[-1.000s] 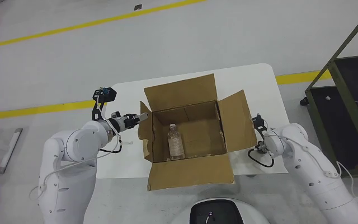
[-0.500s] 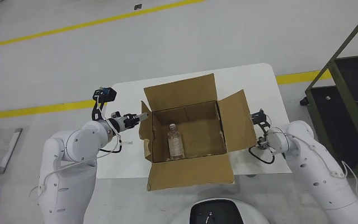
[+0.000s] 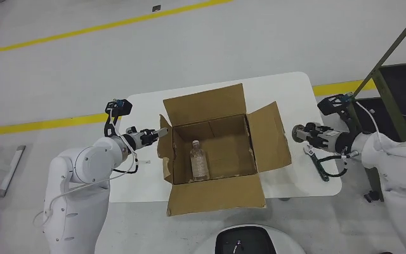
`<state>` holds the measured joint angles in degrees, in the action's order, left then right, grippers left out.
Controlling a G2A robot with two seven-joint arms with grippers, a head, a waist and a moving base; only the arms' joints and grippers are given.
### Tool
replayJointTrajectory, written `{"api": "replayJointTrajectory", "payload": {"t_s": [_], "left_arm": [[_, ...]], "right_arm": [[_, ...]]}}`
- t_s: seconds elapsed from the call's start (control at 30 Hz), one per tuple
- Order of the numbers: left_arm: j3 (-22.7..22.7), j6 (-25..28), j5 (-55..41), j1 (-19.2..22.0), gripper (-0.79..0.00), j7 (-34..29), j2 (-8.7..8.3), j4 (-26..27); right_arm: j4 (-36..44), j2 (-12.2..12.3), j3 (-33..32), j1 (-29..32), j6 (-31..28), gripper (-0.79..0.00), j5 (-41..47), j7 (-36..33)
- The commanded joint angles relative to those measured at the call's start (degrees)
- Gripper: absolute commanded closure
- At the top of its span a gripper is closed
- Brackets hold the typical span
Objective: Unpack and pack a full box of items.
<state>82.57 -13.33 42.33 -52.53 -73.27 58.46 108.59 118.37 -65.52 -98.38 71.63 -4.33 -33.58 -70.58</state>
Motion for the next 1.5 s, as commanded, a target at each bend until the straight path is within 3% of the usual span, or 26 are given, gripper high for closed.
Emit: {"api": "replayJointTrajectory", "payload": {"t_s": [0.0, 0.27, 0.67, 0.8, 0.97, 1.17, 1.47], "left_arm": [[0.0, 0.0, 0.0, 0.0, -0.785, 0.0, 0.0, 0.0], [0.0, 0.0, 0.0, 0.0, -0.785, 0.0, 0.0, 0.0], [0.0, 0.0, 0.0, 0.0, -0.785, 0.0, 0.0, 0.0], [0.0, 0.0, 0.0, 0.0, -0.785, 0.0, 0.0, 0.0], [0.0, 0.0, 0.0, 0.0, -0.785, 0.0, 0.0, 0.0], [0.0, 0.0, 0.0, 0.0, -0.785, 0.0, 0.0, 0.0], [0.0, 0.0, 0.0, 0.0, -0.785, 0.0, 0.0, 0.0]], "right_arm": [[1.78, 0.09, -0.84, 0.98, -1.72, 0.0, 4.56, 0.86], [1.96, 0.62, 3.35, 0.59, -7.7, 0.0, 10.09, -0.15], [1.92, 0.62, 3.54, 0.8, -7.74, 0.0, 9.98, 0.56], [1.24, 0.75, 6.42, -1.08, -7.48, 0.0, 8.61, 2.65], [-2.67, 0.59, 13.36, -8.45, -6.47, 0.0, 6.68, 4.52], [-12.94, -0.46, 27.76, -19.73, -6.35, 0.0, -3.9, 4.8], [-30.58, -4.7, 47.99, -32.38, -4.57, 0.0, -9.06, 7.66]]}}
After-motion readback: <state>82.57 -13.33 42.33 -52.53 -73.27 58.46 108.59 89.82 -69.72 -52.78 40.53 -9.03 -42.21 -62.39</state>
